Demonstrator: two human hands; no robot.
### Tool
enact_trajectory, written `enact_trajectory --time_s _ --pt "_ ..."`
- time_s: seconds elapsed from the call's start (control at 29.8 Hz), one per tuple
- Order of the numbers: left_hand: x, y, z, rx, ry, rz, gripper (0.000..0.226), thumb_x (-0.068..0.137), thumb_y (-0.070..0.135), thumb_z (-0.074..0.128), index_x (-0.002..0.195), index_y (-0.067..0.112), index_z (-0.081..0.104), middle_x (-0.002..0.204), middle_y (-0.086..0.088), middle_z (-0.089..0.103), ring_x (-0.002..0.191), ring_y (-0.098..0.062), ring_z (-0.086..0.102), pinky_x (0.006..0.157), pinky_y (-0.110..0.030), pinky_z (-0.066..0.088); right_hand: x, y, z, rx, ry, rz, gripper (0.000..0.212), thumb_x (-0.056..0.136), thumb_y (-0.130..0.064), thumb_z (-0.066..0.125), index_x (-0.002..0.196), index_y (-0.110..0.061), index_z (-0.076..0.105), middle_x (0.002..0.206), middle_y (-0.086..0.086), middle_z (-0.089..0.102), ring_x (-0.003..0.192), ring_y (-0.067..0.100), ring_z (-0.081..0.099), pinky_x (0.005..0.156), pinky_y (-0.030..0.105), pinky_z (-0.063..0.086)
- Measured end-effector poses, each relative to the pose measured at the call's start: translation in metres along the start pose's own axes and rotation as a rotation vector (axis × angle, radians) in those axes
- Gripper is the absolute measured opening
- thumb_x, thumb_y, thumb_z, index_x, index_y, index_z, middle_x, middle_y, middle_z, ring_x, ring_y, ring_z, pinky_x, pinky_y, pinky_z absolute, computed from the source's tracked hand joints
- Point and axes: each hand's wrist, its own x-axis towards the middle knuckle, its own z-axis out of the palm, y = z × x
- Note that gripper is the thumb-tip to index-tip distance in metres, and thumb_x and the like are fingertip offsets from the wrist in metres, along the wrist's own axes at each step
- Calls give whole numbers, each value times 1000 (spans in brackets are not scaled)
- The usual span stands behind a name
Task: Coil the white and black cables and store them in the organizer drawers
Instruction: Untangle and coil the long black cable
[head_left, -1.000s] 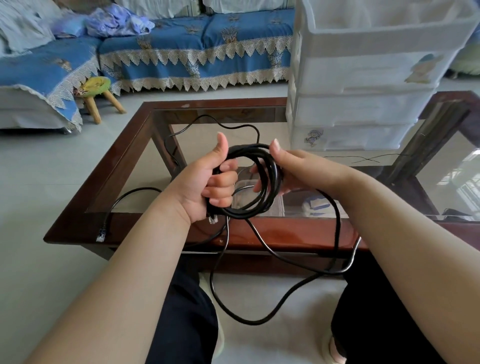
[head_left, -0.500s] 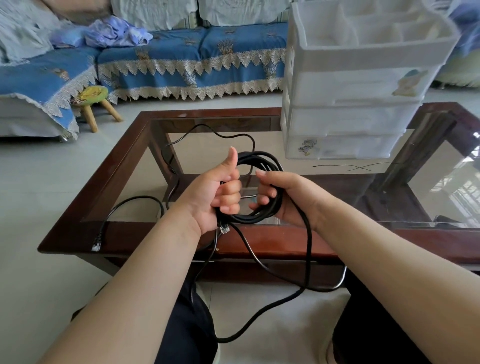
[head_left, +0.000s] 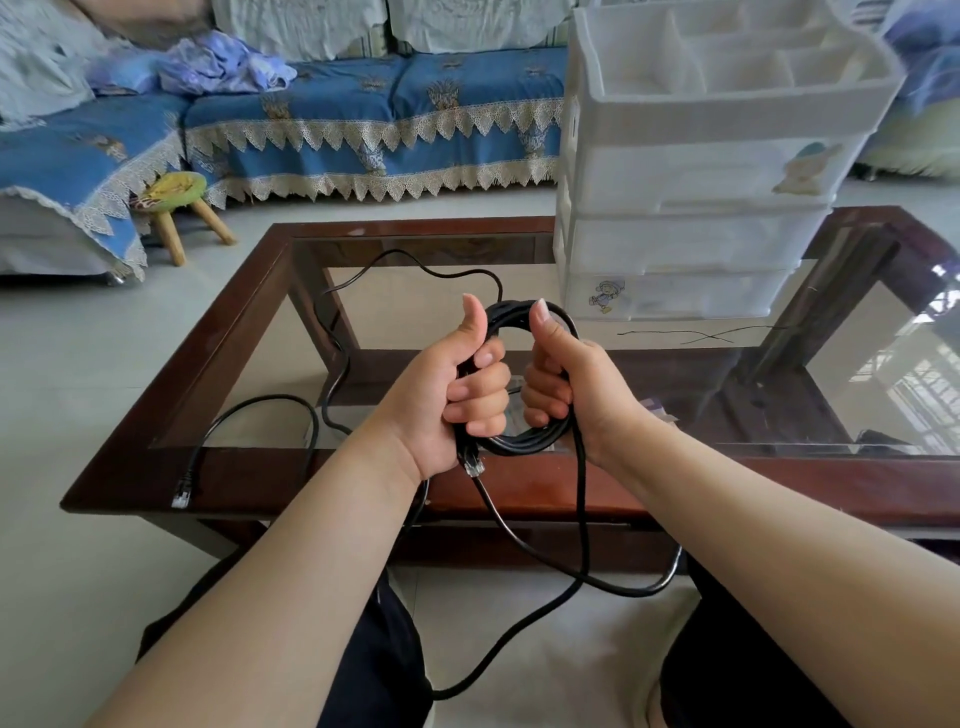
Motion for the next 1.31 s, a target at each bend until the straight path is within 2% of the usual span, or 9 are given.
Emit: enact_trajectory --time_s 0.2,0.4,0.57,0.74,0.87,0.97,1.11,1.24,1.31 --pt "-1 3 1 -15 42 26 46 84 56 49 60 17 41 43 7 23 32 -6 21 37 -20 24 0 -12 -1 -87 -66 6 54 75 -59 59 56 -18 29 40 0 21 36 15 22 42 25 31" --pt "-7 7 -4 55 68 62 37 86 41 54 61 17 43 41 8 26 36 -8 29 43 -23 35 -1 -22 -11 -203 -216 73 51 77 -51 60 57 -15 31 39 1 25 37 16 29 51 30 46" --pt "-6 5 2 41 82 60 40 83 41 54 56 19 36 39 7 29 39 -11 38 46 -24 41 3 -29 -15 -257 -166 73 56 68 -65 54 57 -15 32 41 1 28 37 14 34 56 34 52" --pt "-3 6 0 26 120 18 44 92 40 49 57 20 33 41 9 21 31 -6 19 35 -20 23 4 -22 -15 -400 -82 18 63 67 -73 45 61 -11 44 45 4 47 45 19 55 61 34 53" --pt "-7 10 -11 114 190 -30 46 95 42 47 57 21 33 42 9 19 32 -6 14 34 -20 16 4 -24 -26 -705 -75 20 60 84 -61 43 87 -4 64 67 8 72 57 21 69 56 31 56" --pt "-13 16 -19 156 222 -52 47 95 44 47 56 21 34 41 10 19 32 -5 14 35 -20 13 5 -34 -43 -959 -67 9 53 84 -58 49 72 -8 62 45 3 58 37 13 49 42 19 41" --pt "-19 20 -24 117 198 -52 46 92 47 50 57 21 35 41 10 20 32 -5 15 35 -20 14 9 -42 -61 -485 -128 96 45 74 -57 56 65 -14 48 44 -6 31 39 7 25 36 17 20" --pt "-19 21 -24 -66 177 3 44 89 48 50 57 21 36 39 10 22 29 -3 18 30 -18 18 15 -25 -57 -500 -65 146 48 75 -61 57 69 -13 51 51 -6 35 42 8 28 39 18 25" --pt "-16 25 -31 -261 267 84 45 94 44 49 58 20 37 38 9 23 28 -4 19 30 -17 19 13 -16 -52 -679 -29 146 48 87 -58 49 70 -13 54 54 -3 38 44 10 33 43 23 34"
